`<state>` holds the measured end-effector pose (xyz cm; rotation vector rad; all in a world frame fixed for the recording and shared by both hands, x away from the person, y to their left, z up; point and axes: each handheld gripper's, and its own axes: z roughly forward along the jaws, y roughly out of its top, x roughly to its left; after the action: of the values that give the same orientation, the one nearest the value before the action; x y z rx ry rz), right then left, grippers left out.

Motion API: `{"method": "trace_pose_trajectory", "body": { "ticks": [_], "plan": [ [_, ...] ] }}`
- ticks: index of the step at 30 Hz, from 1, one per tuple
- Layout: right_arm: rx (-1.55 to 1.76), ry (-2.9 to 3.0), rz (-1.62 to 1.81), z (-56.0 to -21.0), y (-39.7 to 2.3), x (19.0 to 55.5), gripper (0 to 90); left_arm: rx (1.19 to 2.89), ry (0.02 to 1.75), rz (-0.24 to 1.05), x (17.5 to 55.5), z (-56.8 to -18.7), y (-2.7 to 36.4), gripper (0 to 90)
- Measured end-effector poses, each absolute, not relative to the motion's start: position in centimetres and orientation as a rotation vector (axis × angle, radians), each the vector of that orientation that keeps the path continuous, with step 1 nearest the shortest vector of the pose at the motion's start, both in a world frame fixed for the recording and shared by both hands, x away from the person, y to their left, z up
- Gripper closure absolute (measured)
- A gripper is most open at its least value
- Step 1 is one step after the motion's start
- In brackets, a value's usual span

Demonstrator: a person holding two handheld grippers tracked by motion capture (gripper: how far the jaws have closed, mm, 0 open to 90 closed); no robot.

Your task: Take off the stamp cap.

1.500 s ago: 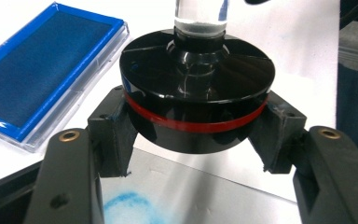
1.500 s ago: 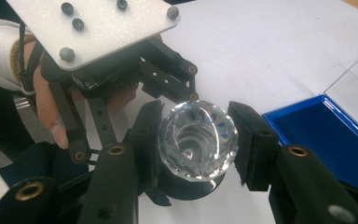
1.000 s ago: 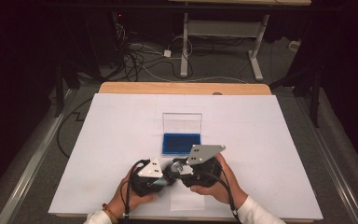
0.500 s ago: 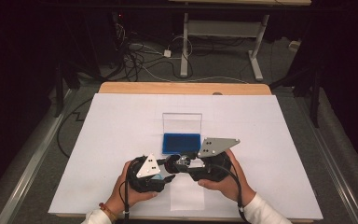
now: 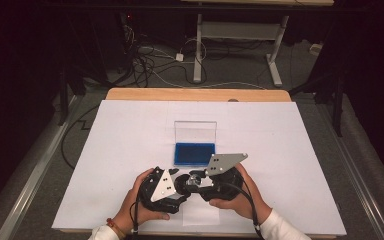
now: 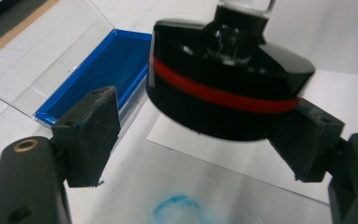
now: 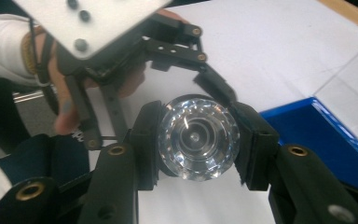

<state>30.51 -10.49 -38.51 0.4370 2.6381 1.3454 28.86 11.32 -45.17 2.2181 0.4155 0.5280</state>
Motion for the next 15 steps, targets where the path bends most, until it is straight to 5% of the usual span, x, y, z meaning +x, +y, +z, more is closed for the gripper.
{"method": "trace_pose_trajectory", "body": {
  "ticks": [5,15],
  "plan": [
    [0.44,2.664,1.338,-38.7,-10.15,30.48,57.6,2.274,0.319,0.532,28.38,-45.33,10.84,35.6],
    [0.476,2.693,1.334,-38.77,-10.17,30.66,57.6,2.326,0.305,0.527,28.3,-45.27,10.43,36.7]
  ]
}}
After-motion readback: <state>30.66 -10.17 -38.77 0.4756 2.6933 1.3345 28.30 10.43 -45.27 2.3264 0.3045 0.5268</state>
